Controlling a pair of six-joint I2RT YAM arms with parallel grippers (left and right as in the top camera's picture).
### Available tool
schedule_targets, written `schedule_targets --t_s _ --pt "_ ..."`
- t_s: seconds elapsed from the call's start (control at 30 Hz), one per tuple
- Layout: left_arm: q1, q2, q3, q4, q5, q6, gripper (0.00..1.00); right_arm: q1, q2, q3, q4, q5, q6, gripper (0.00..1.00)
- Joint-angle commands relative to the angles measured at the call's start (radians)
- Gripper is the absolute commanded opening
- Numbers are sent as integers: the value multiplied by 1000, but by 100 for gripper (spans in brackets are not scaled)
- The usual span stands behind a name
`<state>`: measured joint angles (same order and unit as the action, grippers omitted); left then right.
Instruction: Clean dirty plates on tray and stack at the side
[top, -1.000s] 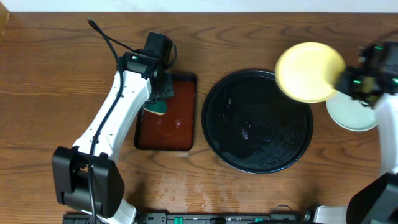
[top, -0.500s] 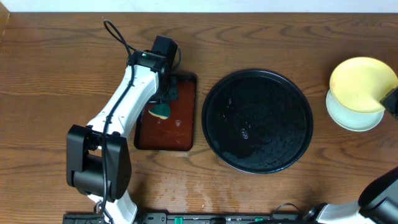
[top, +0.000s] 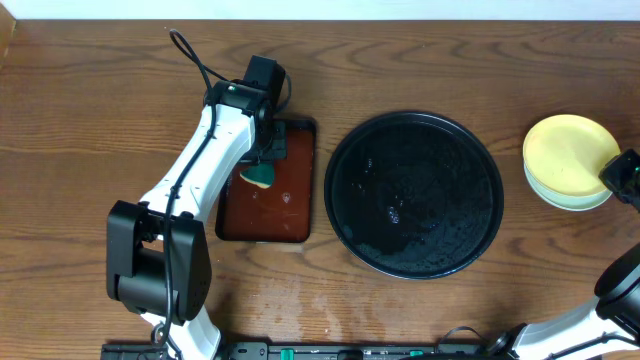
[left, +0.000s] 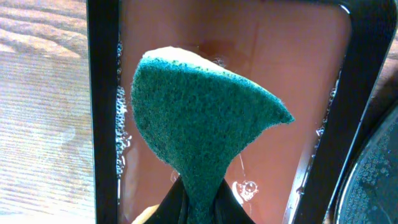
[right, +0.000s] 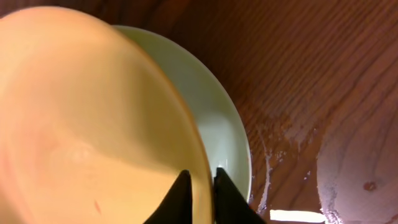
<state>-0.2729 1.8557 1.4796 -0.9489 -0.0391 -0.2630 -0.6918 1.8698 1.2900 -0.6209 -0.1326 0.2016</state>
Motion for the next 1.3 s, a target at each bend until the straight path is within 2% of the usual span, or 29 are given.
schedule_targets --t_s 0.0,0.1,0.27,0.53,1.03,1.17,1.2,1.27 --pt "-1 7 -10 -5 -2 20 8 -8 -51 19 -7 -7 3 16" --pt "-1 8 -10 -12 -2 20 8 -7 -97 19 -16 -13 3 27" --pt "0 7 -10 -13 -6 20 9 7 -201 19 -34 -85 2 31" --pt "0 8 -20 6 -6 19 8 117 -269 18 -83 -143 3 21" --pt "0 8 -154 196 -6 19 9 483 -268 18 -115 -137 -76 24" --pt "0 8 -156 203 -6 19 22 533 -268 18 -132 -137 -126 25" --pt "0 8 -156 204 -6 19 23 541 -268 18 -134 -137 -134 26" --pt "0 8 -156 206 -6 19 32 550 -268 18 -135 -137 -133 31"
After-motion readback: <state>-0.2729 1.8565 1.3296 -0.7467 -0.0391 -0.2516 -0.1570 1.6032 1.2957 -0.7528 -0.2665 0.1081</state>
